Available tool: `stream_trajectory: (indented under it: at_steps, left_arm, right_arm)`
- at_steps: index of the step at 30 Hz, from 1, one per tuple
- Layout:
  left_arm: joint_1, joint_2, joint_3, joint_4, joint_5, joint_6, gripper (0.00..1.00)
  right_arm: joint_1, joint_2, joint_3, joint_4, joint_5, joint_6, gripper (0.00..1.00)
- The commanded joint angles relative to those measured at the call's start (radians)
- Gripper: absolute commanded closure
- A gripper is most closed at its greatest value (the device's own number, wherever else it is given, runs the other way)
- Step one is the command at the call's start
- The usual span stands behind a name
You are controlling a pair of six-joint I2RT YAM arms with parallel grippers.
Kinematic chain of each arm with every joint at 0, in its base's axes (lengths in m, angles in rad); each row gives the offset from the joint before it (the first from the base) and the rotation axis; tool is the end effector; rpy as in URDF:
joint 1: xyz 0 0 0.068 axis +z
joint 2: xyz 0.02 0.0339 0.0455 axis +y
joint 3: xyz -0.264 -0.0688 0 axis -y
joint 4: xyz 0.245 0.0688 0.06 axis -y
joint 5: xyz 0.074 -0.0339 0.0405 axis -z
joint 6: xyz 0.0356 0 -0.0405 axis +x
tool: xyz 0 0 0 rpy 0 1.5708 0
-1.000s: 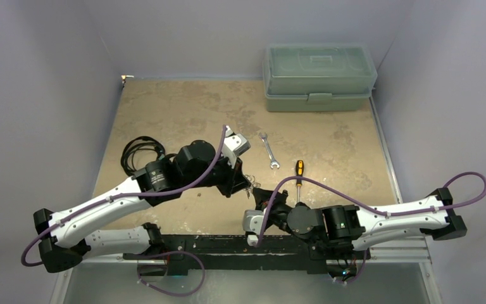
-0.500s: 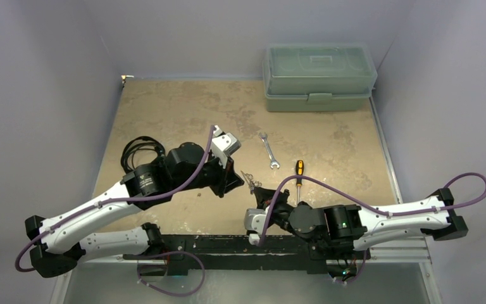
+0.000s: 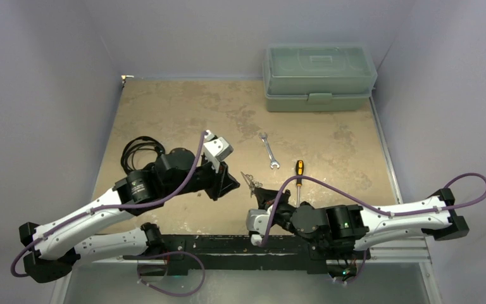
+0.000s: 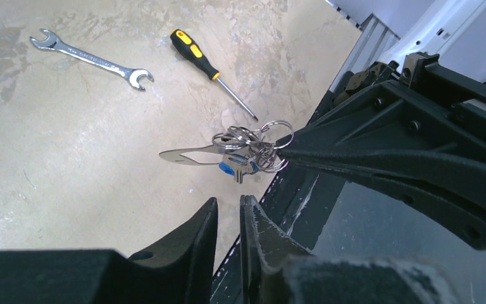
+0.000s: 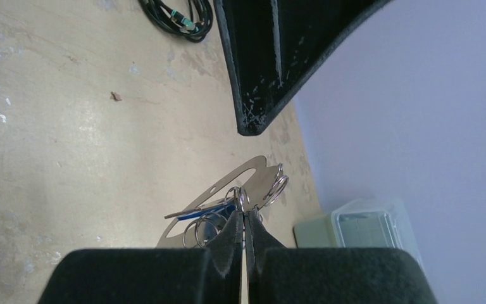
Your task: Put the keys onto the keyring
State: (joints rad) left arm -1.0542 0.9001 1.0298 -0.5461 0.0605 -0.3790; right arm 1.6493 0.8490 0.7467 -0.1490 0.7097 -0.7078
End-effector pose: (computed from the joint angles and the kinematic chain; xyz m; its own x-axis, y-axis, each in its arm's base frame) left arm 0.0926 -0.1674 0.3672 -0.5168 0.1621 -0.8406 0.7578 0.5435 -0.3611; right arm 0.0080 0.1945 0.3212 0.5387 -0.5588 -0.6306 -0.5995 0.2717 -0.7529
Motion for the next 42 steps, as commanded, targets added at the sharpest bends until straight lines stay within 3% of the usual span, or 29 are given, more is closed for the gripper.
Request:
stream_trajectory:
  at_steps: [1,5,11,17,30,32,36,39,42]
  left_arm:
    - [0.003,-0.084,-0.046,0.108,-0.013,0.086,0.76]
    - [0.003,-0.166,-0.126,0.205,0.017,0.153,0.54]
    - [0.003,-0.237,-0.283,0.372,0.027,0.176,0.45]
    - [0.003,-0.249,-0.378,0.52,0.112,0.177,0.44]
    - [0.002,-0.413,-0.478,0.697,0.212,0.29,0.49]
    - [0.003,-0.429,-0.483,0.703,0.257,0.315,0.57]
    - [0.001,-0.431,-0.429,0.626,0.324,0.418,0.58]
    - [0.002,-0.434,-0.368,0.519,0.329,0.498,0.53]
    - [0.003,-0.448,-0.337,0.447,0.328,0.556,0.51]
  right_arm:
    - [0.006,-0.049,0.004,0.075,-0.034,-0.006,1.0]
    - [0.006,-0.075,0.006,0.075,-0.076,0.009,1.0]
    - [0.006,-0.109,0.011,0.094,-0.153,0.045,1.0]
    - [0.006,-0.123,-0.01,0.128,-0.179,0.084,1.0]
    - [0.002,-0.128,0.113,0.034,-0.258,0.404,1.0]
    - [-0.004,-0.108,0.142,0.022,-0.261,0.447,1.0]
    - [-0.027,-0.106,0.175,0.066,-0.337,0.515,1.0]
    - [-0.091,-0.117,0.172,0.129,-0.413,0.558,1.0]
    - [-0.319,-0.067,0.186,0.146,-0.61,0.636,1.0]
